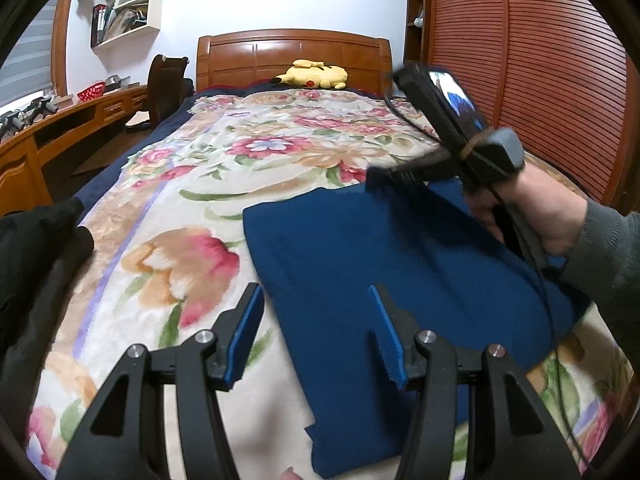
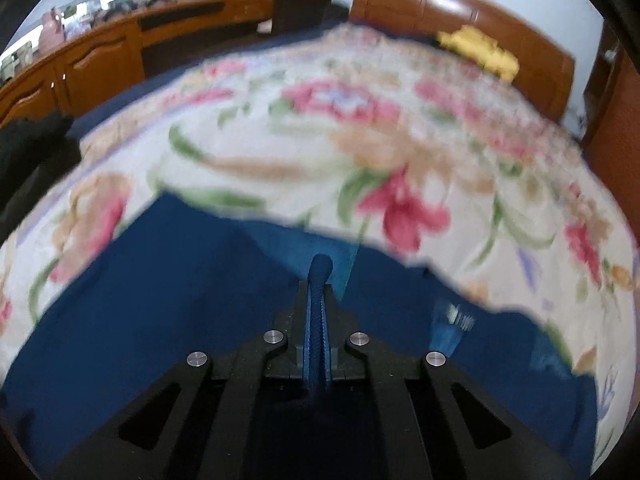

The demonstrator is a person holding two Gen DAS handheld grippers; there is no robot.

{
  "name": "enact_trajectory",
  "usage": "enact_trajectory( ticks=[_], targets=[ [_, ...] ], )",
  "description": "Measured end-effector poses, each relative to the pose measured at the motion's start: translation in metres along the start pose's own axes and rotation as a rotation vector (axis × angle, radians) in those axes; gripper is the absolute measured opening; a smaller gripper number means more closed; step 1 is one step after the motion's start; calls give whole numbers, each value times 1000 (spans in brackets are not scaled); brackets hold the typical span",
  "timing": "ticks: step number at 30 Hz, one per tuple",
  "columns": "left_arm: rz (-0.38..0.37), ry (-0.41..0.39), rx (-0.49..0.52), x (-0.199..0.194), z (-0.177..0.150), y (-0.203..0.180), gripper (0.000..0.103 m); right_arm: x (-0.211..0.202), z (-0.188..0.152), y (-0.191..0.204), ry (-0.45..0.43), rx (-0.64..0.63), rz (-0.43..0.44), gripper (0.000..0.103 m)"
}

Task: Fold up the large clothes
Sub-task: 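Move the right gripper back over the folded jacket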

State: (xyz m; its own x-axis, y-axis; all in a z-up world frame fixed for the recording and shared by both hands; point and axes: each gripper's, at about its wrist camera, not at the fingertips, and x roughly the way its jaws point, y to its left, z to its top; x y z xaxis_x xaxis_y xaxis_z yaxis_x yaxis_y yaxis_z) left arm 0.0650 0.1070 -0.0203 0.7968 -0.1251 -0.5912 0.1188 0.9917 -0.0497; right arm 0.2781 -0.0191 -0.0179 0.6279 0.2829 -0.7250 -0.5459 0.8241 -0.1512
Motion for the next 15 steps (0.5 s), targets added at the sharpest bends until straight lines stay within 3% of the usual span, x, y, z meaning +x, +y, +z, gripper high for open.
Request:
enact_trajectory(
  ticks=[3,6,8,10,12,15],
  targets=[
    [0,6,9,1,-1,-3,53,0,14,-4,-32,12,-15,1],
    [-3,11,15,3,-1,-7,53,14,10,-6,41,-6,-6,2],
    [-5,9,17,2,-1,-7,53,14,3,-12,66,-8,-32,12],
    [-13,4,17,0,0,-9,53,0,-3,-30,50,24,-31,47],
    [-22,-1,21,-2,0,-13,53,-23,-11,-61,16,69,-61,64],
    [-37,-4,31,-5,0,-20,53,-45,-32,-116,49,116,-186,64]
  ],
)
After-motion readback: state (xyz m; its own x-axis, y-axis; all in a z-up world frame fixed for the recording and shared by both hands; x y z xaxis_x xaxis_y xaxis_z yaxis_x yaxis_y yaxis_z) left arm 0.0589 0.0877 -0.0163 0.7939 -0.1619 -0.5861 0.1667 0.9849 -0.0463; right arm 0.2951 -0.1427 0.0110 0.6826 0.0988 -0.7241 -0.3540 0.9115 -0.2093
